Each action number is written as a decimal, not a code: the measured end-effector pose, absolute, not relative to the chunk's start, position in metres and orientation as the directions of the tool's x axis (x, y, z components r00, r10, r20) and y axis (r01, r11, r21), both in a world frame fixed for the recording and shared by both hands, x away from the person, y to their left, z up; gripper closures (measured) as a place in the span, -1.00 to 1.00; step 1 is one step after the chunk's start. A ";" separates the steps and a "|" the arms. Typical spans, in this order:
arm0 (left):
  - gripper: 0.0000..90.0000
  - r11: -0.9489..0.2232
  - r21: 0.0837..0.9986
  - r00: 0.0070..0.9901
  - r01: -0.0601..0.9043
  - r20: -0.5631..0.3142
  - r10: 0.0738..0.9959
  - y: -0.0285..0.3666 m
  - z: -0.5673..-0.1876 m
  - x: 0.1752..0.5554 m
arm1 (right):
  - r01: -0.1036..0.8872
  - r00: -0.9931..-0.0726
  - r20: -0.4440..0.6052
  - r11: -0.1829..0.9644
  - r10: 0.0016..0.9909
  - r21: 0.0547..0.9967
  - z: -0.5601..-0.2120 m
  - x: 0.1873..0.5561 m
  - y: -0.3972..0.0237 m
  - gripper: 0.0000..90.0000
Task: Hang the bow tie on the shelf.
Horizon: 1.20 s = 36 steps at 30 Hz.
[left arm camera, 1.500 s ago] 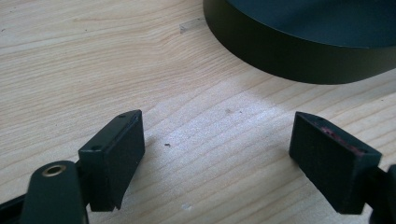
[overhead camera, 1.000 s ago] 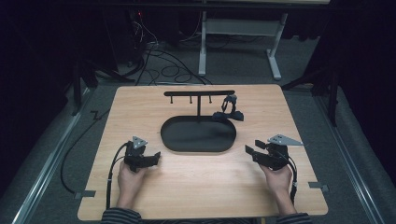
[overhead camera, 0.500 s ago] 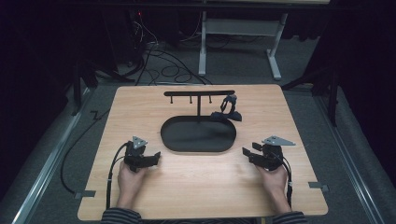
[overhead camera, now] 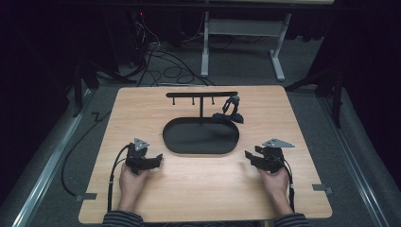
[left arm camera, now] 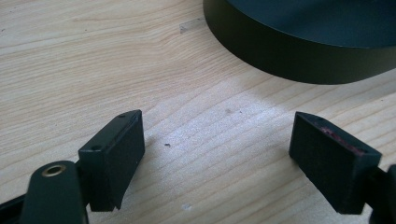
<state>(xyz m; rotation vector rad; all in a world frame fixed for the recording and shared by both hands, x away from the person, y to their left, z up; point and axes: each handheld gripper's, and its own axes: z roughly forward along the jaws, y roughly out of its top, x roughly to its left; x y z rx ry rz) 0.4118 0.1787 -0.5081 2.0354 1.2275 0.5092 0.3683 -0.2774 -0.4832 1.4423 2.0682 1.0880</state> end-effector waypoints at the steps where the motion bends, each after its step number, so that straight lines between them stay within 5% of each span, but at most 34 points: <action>1: -0.59 -0.310 0.732 0.475 0.607 -0.021 0.880 0.179 -0.508 0.412 | 0.609 -0.390 0.108 0.168 0.914 0.775 -0.484 0.369 -0.277 0.07; 36: -0.59 -0.310 0.732 0.475 0.607 -0.021 0.880 0.179 -0.508 0.412 | 0.635 -0.370 0.021 0.236 0.929 0.736 -0.502 0.377 -0.267 0.04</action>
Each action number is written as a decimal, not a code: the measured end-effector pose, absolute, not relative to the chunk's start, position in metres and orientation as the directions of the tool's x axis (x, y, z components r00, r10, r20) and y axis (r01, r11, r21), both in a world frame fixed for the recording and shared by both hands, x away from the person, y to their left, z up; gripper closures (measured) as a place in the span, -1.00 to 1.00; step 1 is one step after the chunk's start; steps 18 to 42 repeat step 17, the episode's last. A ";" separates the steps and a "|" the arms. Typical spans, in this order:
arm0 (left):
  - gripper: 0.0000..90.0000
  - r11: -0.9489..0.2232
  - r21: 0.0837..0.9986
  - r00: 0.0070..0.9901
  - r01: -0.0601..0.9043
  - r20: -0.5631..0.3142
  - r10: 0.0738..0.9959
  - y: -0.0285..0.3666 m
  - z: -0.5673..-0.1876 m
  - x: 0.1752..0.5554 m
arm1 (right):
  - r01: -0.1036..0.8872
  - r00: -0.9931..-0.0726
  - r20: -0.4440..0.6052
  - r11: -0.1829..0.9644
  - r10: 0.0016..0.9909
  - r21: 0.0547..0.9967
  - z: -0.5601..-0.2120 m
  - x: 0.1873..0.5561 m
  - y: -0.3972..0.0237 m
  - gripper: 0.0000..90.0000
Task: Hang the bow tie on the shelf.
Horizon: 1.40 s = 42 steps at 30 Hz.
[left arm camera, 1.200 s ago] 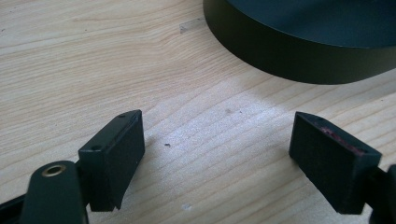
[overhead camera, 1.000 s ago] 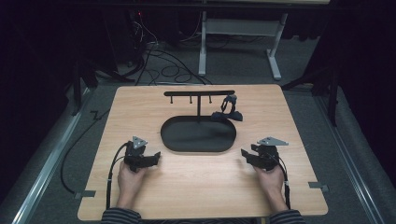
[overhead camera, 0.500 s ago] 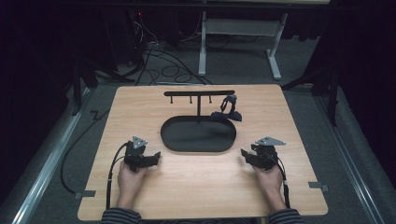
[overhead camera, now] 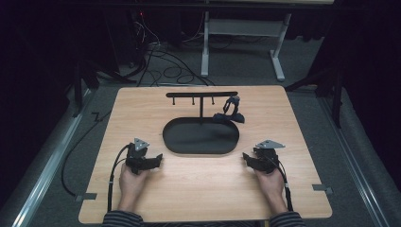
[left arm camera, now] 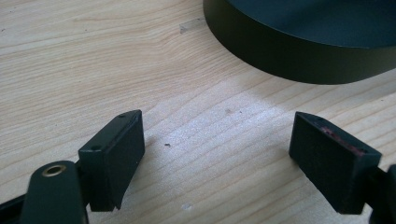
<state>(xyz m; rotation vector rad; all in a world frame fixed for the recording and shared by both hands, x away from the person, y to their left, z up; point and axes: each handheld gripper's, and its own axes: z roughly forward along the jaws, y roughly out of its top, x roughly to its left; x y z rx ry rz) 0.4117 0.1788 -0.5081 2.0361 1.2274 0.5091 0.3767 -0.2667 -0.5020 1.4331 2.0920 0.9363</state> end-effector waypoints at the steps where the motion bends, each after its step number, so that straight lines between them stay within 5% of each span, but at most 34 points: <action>1: -0.59 -0.310 0.732 0.475 0.607 -0.021 0.880 0.179 -0.508 0.412 | 0.635 -0.370 0.013 0.243 0.929 0.733 -0.502 0.376 -0.266 0.02; 42: -0.59 -0.310 0.733 0.474 0.606 -0.019 0.881 0.179 -0.508 0.412 | 0.628 -0.384 -0.013 0.272 0.923 0.730 -0.502 0.376 -0.263 -0.04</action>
